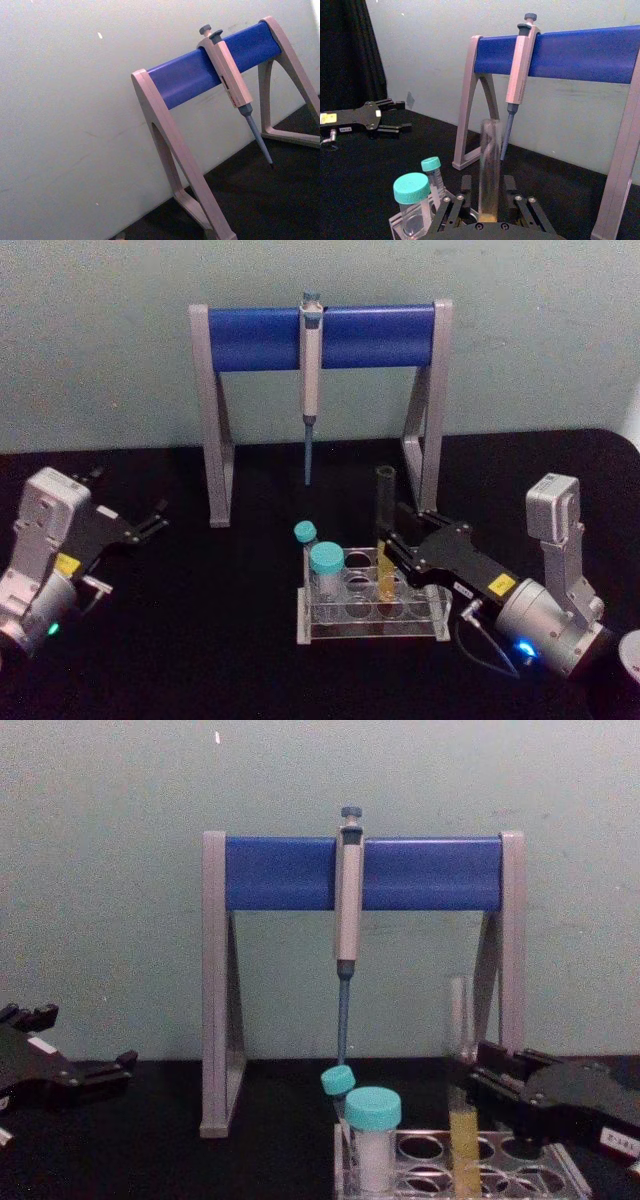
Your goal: Pick up the test tube from the test tube rack, shake it, then place it back into the test tube rack.
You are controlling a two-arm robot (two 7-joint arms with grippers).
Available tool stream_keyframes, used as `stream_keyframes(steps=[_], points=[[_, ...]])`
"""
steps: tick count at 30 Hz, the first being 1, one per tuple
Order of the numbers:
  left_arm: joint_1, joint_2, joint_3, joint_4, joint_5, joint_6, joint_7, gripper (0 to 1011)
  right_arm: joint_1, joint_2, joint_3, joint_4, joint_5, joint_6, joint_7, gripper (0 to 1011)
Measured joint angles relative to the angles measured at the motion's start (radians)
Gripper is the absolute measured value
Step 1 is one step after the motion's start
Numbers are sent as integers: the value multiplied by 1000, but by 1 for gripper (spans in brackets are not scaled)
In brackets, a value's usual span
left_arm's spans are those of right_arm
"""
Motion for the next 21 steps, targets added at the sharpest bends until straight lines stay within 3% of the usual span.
stream_keyframes(steps=[17,21], points=[[0,0,0,0,0,0,0,1009,0,0,0,0,2,0,1,923],[0,0,0,0,0,0,0,1010,0,0,0,0,2,-1,2,1000]])
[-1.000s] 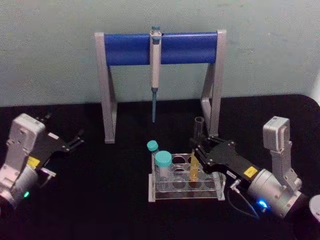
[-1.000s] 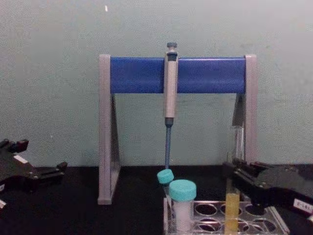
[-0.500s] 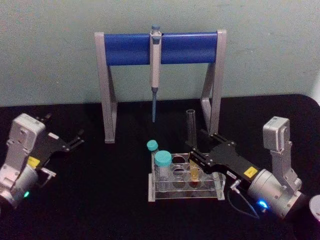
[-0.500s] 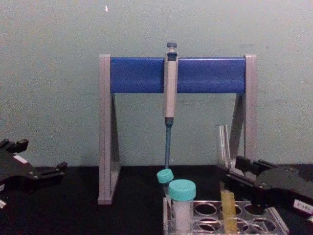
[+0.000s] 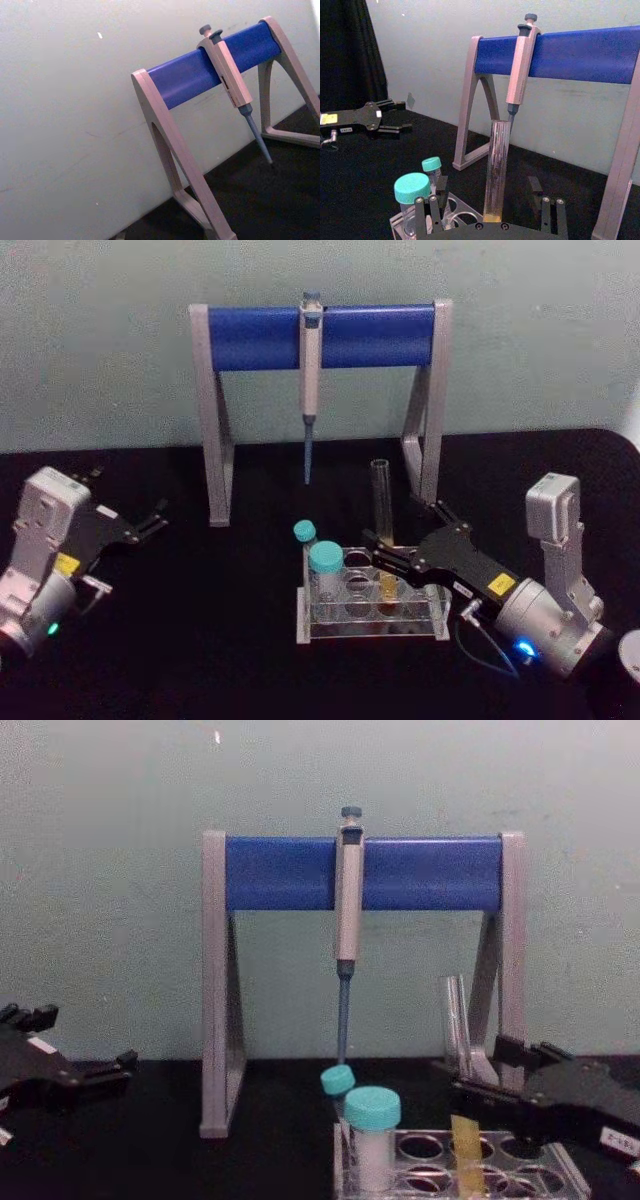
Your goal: Pick up the test tube from the test tube rack, shake it, then place it back into the test tube rack.
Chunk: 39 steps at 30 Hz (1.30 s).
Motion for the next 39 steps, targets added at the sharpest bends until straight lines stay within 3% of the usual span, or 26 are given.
stream_keyframes(steps=[15,25,31,34,39], points=[[0,0,0,0,0,0,0,1010,-3,3,3,-6,2,-2,2,1000],[0,0,0,0,0,0,0,1009,-101,50,55,-116,11,2,-39,1000],[0,0,0,0,0,0,0,1010,-172,43,120,-165,-13,-6,-145,1000],[0,0,0,0,0,0,0,1010,-193,15,152,-166,-40,-12,-215,1000],[0,0,0,0,0,0,0,1010,-199,-16,171,-146,-79,-15,-275,1000]])
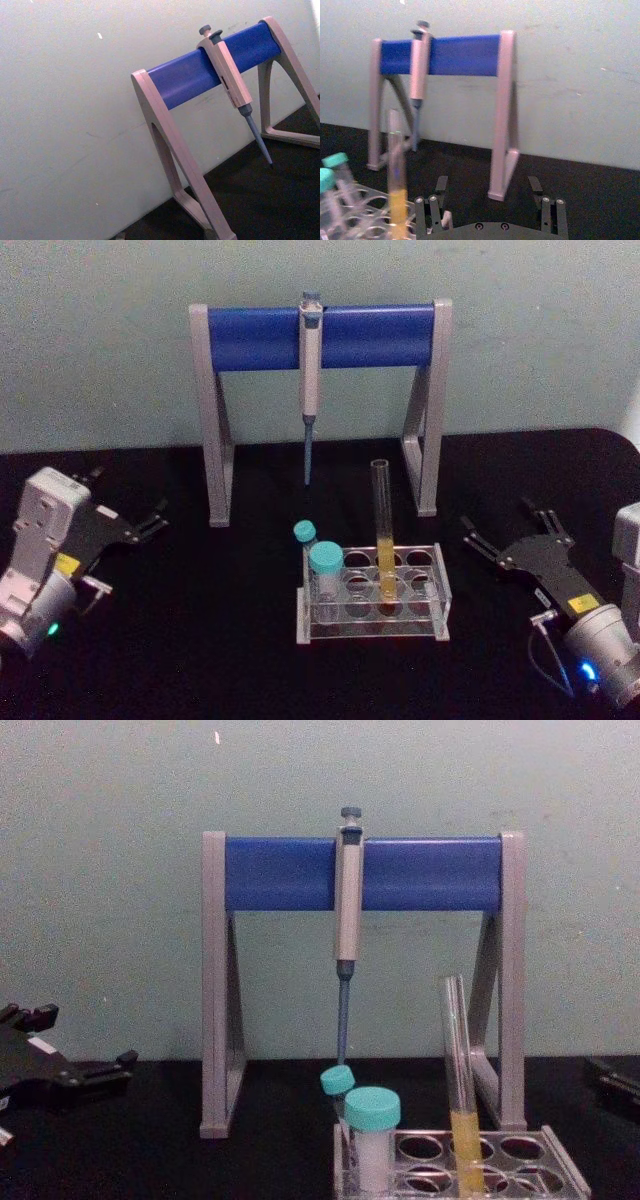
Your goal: Pick up the test tube from the test tube rack, shake it, then place it back into the test tube rack.
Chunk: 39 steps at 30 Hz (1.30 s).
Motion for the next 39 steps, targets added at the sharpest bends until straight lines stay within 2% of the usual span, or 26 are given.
stream_keyframes(steps=[5,15,23,39], points=[[0,0,0,0,0,0,0,1010,-3,-30,10,32,-27,12,-35,1000],[0,0,0,0,0,0,0,1010,2,-60,11,80,-67,59,-48,1000],[0,0,0,0,0,0,0,1010,7,-74,18,100,-87,84,-37,1000],[0,0,0,0,0,0,0,1010,7,-71,15,97,-85,81,-35,1000]])
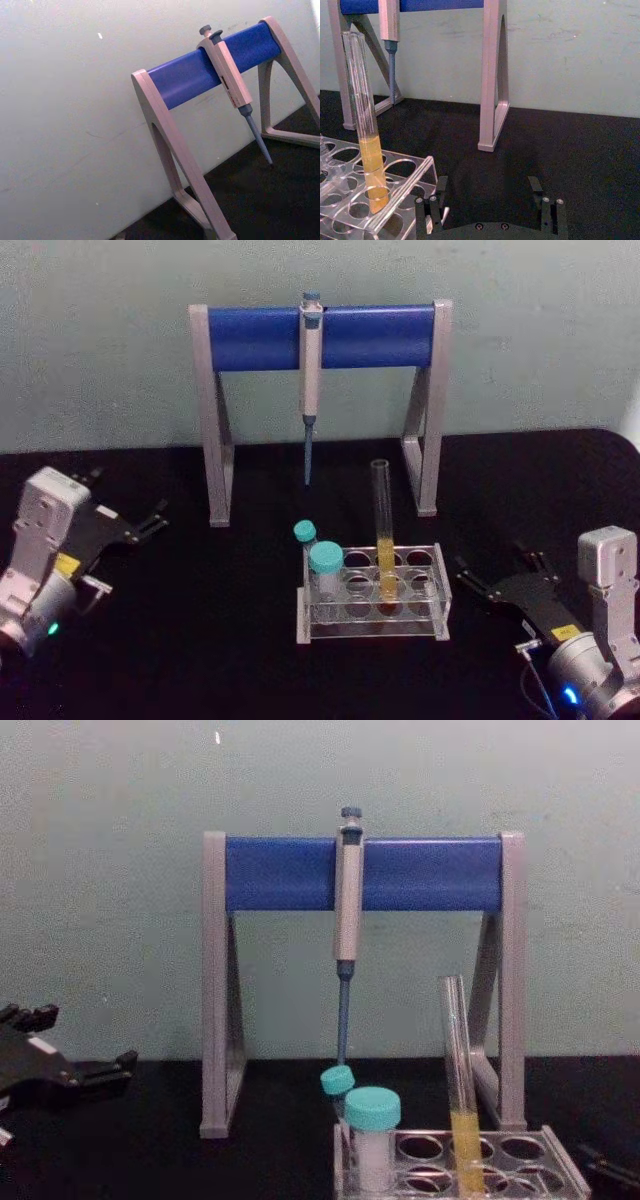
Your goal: Pick up the test tube from the test tube rack, shake it, then place it back into the test tube rack.
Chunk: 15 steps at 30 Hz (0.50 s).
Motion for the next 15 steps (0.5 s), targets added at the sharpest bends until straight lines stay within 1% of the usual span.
stream_keyframes(steps=[15], points=[[0,0,0,0,0,0,0,1010,0,1,-1,-2,3,-2,0,1000]])
